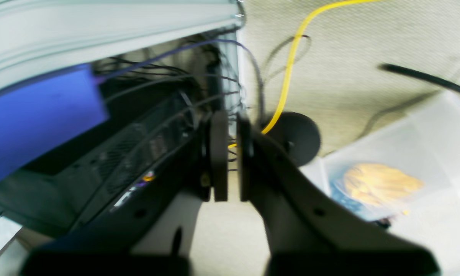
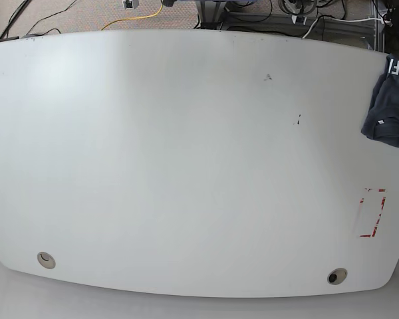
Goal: Layout the t-shirt on the table in an organized manner, then fold the t-shirt properly
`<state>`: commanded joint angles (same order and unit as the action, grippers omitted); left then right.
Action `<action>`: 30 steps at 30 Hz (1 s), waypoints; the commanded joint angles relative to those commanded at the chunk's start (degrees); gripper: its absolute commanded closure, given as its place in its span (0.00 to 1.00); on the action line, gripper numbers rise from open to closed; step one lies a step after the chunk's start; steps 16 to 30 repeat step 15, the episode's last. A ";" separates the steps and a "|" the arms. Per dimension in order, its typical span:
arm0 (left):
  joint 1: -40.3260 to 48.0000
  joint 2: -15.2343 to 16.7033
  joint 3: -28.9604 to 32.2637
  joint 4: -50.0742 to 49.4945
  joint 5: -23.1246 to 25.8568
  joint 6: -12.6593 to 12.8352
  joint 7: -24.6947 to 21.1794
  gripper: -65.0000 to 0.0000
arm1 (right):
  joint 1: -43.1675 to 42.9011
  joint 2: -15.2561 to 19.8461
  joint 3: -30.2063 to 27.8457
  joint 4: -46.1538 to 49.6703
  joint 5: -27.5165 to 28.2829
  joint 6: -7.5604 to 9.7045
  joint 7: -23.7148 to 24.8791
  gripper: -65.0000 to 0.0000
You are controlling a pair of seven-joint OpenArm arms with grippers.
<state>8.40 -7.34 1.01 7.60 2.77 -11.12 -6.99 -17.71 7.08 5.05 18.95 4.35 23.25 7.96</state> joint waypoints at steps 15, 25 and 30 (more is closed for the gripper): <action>-2.29 2.46 1.85 -0.88 0.00 0.18 2.46 0.84 | 2.99 -0.62 -0.09 -0.09 -0.09 -0.09 -3.52 0.85; -2.29 2.46 1.85 -0.88 0.00 0.18 2.46 0.84 | 2.99 -0.62 -0.09 -0.09 -0.09 -0.09 -3.52 0.85; -2.29 2.46 1.85 -0.88 0.00 0.18 2.46 0.84 | 2.99 -0.62 -0.09 -0.09 -0.09 -0.09 -3.52 0.85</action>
